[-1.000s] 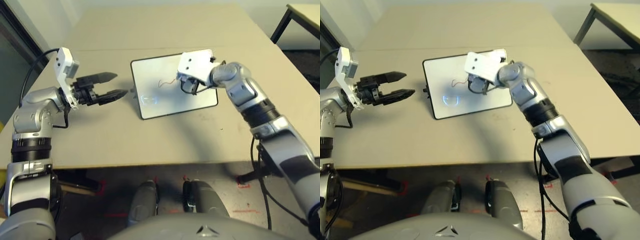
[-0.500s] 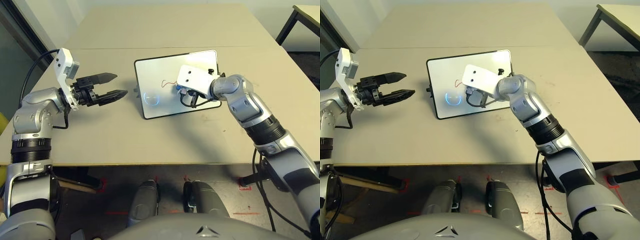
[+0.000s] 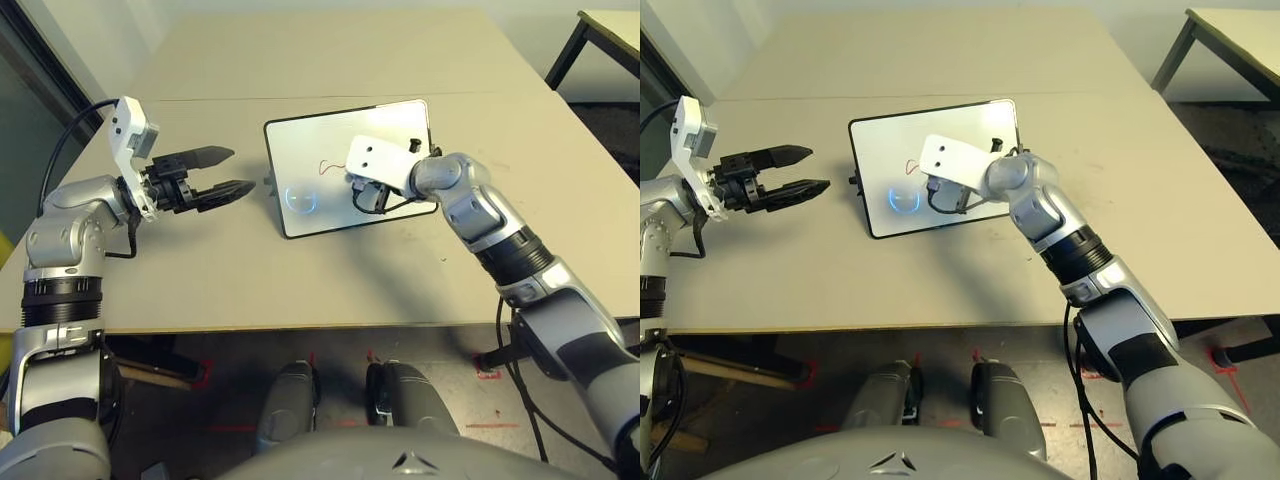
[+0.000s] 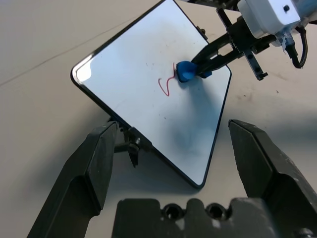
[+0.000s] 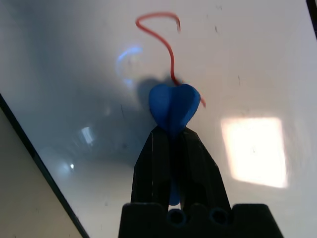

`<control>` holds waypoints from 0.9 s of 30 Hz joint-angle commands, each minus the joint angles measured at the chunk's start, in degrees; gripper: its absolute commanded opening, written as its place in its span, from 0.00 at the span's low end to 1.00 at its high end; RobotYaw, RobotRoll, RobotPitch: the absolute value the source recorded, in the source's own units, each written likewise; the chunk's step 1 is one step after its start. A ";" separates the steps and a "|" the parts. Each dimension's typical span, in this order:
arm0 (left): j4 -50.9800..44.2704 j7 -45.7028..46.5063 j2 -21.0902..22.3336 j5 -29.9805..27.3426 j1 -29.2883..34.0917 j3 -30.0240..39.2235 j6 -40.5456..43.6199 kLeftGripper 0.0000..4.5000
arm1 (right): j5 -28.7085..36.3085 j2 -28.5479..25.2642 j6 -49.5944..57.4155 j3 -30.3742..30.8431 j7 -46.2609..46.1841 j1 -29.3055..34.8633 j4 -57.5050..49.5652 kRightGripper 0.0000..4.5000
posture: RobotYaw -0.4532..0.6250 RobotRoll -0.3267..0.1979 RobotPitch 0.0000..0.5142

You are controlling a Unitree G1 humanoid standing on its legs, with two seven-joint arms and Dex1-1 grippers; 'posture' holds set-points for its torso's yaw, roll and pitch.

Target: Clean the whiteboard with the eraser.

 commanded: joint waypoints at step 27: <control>0.25 0.54 -0.11 -0.24 -1.00 -0.55 -0.22 1.00 | 0.67 -4.03 0.44 -1.08 1.13 -0.70 1.80 0.00 | 0.66 0.62 0.16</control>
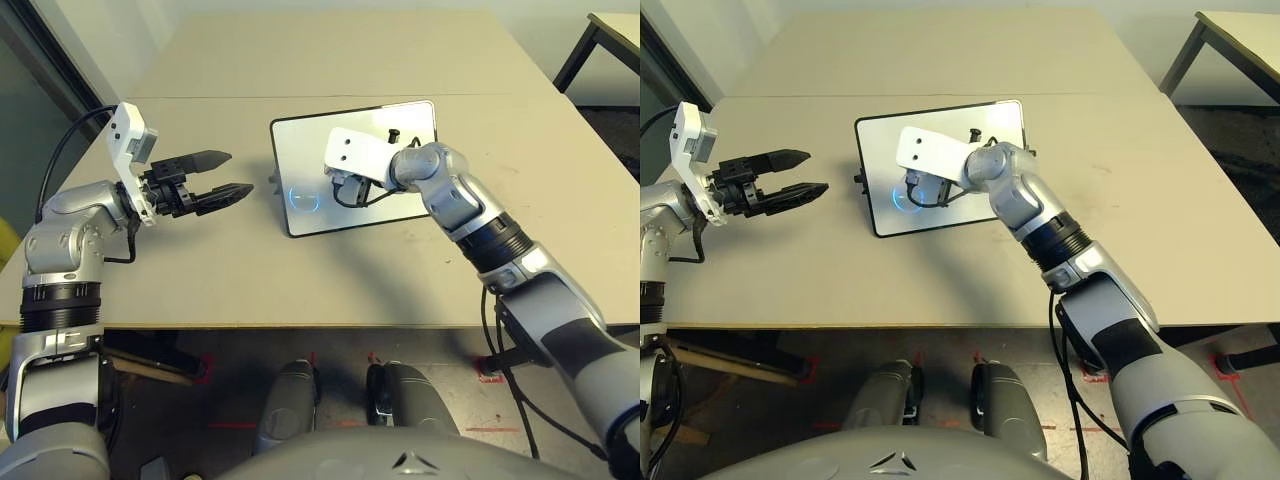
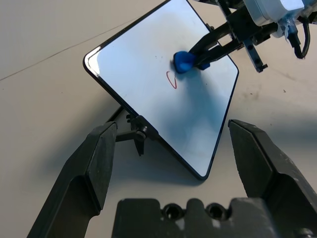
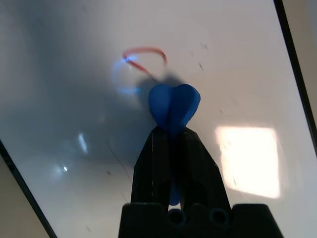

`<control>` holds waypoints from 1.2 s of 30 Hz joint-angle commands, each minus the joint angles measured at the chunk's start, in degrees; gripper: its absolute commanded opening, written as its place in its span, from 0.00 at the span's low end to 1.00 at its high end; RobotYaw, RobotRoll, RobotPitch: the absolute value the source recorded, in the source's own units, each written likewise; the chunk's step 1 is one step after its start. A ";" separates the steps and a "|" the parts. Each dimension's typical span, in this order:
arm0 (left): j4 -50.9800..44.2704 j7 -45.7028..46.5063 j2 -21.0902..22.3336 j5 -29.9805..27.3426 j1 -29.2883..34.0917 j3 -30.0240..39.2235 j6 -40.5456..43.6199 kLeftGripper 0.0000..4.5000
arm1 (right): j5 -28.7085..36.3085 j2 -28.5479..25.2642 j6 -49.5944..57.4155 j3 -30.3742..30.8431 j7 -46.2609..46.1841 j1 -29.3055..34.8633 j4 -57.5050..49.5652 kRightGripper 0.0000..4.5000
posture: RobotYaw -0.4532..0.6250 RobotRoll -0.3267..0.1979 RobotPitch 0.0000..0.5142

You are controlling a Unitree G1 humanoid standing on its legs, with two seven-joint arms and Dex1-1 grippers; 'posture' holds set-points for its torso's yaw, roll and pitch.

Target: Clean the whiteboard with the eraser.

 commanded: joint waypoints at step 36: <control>-1.52 0.28 0.11 -0.73 1.02 0.02 0.00 1.00 | -0.06 1.36 -0.60 -0.44 1.93 -2.15 4.97 0.00 | 0.69 0.62 0.15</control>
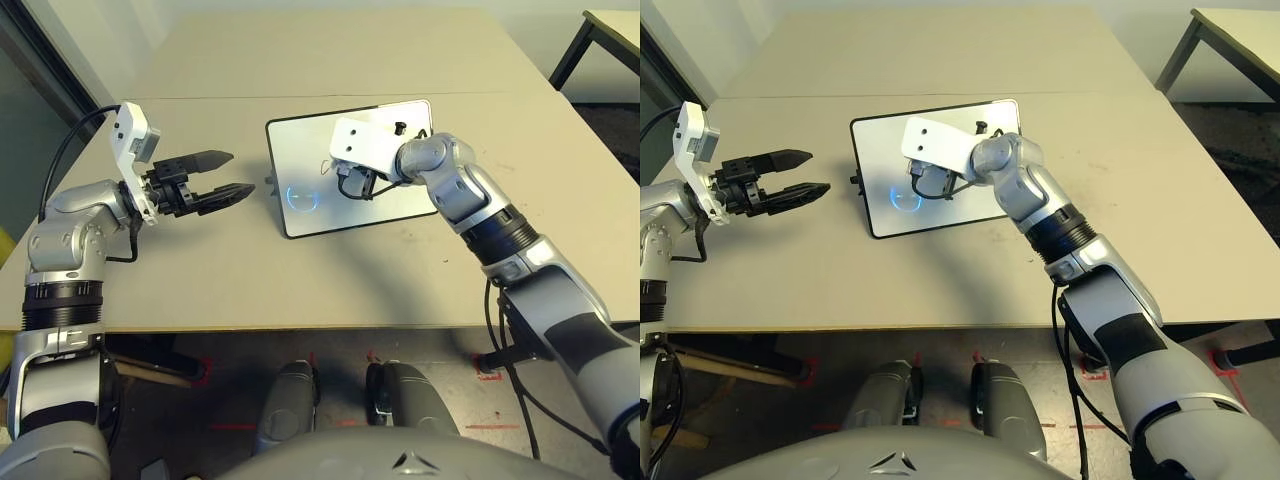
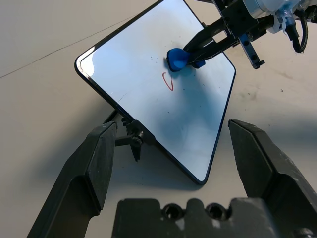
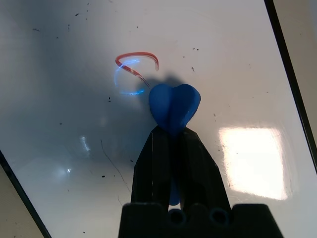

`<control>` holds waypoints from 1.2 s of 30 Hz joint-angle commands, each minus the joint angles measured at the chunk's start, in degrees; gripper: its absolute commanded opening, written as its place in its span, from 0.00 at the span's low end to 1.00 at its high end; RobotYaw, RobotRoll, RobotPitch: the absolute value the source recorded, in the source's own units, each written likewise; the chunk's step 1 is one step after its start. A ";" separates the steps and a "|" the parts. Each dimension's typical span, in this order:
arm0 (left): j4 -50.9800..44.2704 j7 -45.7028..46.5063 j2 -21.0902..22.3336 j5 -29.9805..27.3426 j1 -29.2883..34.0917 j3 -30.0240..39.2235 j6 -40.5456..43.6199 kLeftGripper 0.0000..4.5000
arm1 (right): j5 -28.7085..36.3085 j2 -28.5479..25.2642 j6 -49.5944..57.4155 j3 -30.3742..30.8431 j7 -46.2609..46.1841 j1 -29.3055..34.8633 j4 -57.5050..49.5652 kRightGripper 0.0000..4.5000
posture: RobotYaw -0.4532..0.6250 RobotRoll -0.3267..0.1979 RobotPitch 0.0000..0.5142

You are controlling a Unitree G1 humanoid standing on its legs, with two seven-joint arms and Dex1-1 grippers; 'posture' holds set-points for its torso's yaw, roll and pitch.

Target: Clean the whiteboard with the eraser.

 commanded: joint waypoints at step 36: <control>-1.80 0.55 1.16 -0.99 2.15 1.91 0.54 1.00 | -1.15 3.96 -2.81 2.87 0.72 -5.72 9.91 0.00 | 0.69 0.62 0.16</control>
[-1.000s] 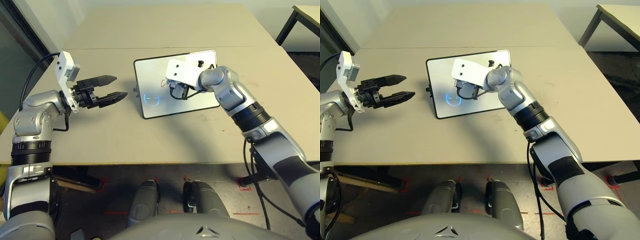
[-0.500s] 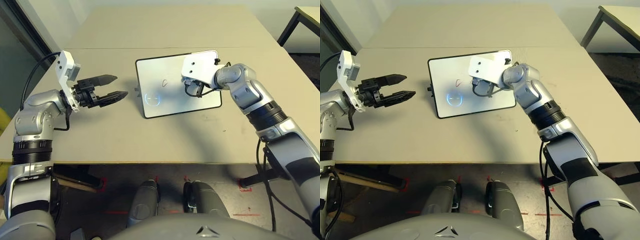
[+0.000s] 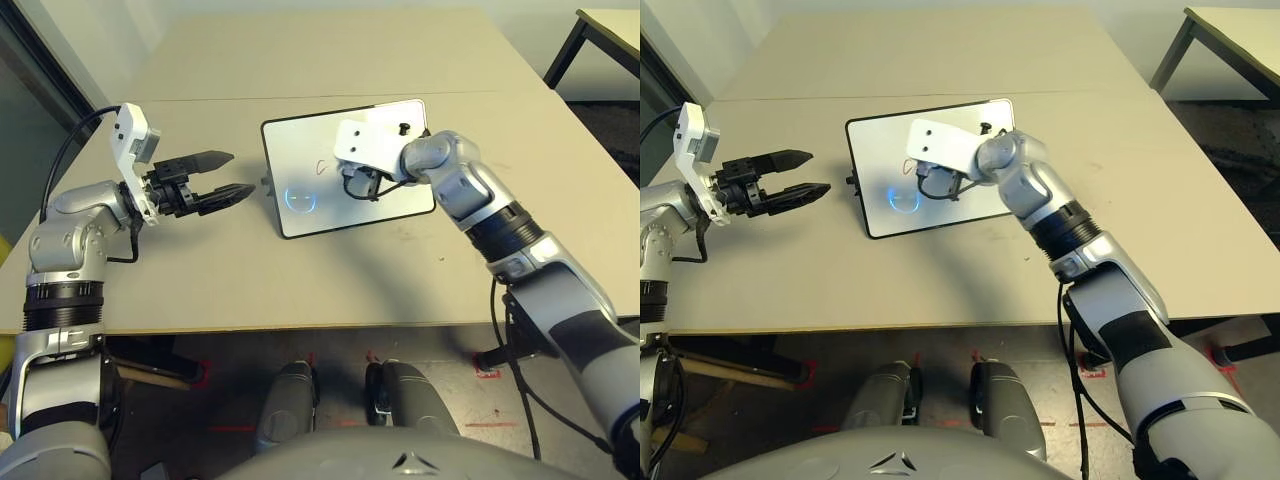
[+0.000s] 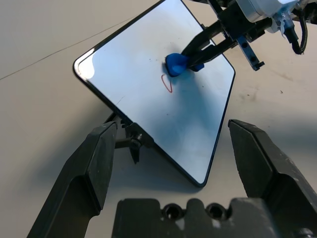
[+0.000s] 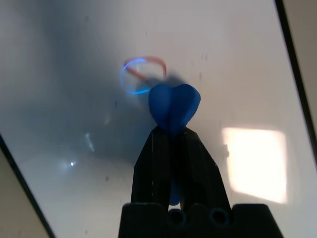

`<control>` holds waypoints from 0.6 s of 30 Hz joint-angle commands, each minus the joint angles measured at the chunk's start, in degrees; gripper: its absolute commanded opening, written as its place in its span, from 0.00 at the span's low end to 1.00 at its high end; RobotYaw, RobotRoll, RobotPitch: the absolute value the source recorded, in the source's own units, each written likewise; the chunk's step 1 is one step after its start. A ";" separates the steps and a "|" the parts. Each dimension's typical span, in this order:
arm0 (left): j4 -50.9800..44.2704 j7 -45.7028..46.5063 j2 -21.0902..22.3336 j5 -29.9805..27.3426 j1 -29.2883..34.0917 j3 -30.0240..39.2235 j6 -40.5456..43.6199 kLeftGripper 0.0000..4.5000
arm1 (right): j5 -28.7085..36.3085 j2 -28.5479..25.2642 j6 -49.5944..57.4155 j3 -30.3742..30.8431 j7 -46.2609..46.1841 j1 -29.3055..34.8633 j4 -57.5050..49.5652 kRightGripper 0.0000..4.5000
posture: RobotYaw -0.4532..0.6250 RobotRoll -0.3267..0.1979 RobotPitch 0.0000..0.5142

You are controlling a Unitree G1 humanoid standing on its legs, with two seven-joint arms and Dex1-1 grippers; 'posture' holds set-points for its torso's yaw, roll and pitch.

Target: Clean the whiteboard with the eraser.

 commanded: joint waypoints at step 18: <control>-2.54 1.32 1.12 -1.29 1.68 1.64 1.26 1.00 | -2.01 5.85 -3.09 2.28 -0.61 -1.67 7.11 0.00 | 0.70 0.62 0.16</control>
